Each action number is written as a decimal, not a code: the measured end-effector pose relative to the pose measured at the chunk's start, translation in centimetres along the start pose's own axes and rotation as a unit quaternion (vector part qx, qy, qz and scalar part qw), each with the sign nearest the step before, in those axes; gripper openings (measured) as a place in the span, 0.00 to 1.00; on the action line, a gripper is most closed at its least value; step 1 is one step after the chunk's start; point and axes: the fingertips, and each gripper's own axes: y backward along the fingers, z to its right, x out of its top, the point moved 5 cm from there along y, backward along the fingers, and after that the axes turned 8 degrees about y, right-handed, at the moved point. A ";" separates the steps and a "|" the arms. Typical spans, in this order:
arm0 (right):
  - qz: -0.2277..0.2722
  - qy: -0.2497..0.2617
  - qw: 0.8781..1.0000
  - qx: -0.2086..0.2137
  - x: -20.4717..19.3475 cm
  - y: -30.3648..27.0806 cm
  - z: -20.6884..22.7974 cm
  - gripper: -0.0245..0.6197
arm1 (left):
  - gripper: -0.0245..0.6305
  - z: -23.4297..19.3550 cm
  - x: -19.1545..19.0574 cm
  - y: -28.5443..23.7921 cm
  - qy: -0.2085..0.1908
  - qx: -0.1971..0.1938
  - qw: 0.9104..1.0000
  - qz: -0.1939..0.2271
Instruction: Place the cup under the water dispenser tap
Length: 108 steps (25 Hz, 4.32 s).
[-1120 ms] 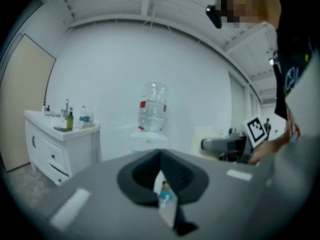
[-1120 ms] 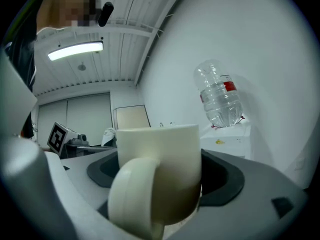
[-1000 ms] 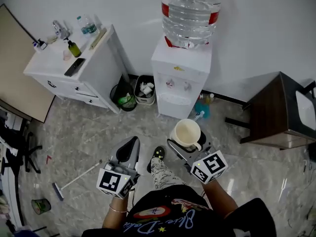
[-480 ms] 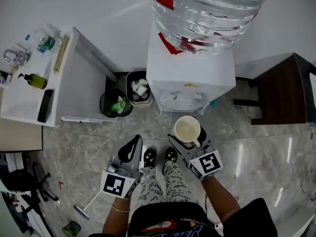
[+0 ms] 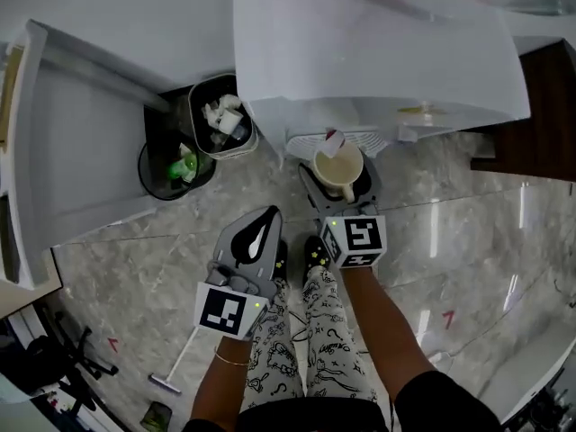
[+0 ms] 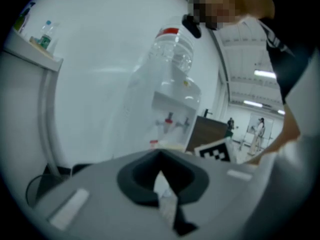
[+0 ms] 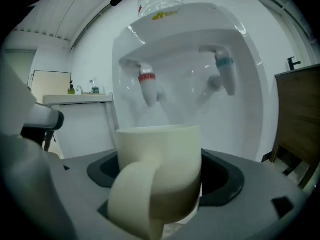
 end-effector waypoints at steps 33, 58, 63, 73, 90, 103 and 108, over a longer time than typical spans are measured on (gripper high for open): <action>-0.114 0.032 0.993 0.011 -4.4 -6.0 -0.1 0.70 | 0.02 -0.3 -2.2 1.7 0.067 -0.048 0.995 -0.049; -0.080 0.064 0.993 0.060 -3.5 -4.7 -0.6 0.75 | 0.02 2.1 -2.9 1.3 0.074 -0.058 0.994 -0.057; -0.070 0.076 0.993 0.049 -2.8 -4.0 -0.2 0.75 | 0.02 2.8 -2.8 1.1 0.074 -0.065 0.993 -0.058; 0.043 0.086 0.995 -0.020 2.4 3.2 -0.3 0.75 | 0.02 3.2 -1.3 2.1 0.048 -0.049 0.996 -0.052; 0.043 -0.009 0.999 0.028 24.6 24.3 -1.7 0.07 | 0.02 13.4 21.4 9.5 -0.048 -0.076 0.995 0.040; 0.078 -0.036 0.996 0.037 29.2 28.2 -1.4 0.06 | 0.02 17.9 23.4 10.3 -0.080 -0.133 0.987 0.034; 0.076 -0.026 0.995 0.054 29.6 27.5 -1.9 0.06 | 0.02 17.3 23.1 10.4 -0.077 -0.123 0.989 0.032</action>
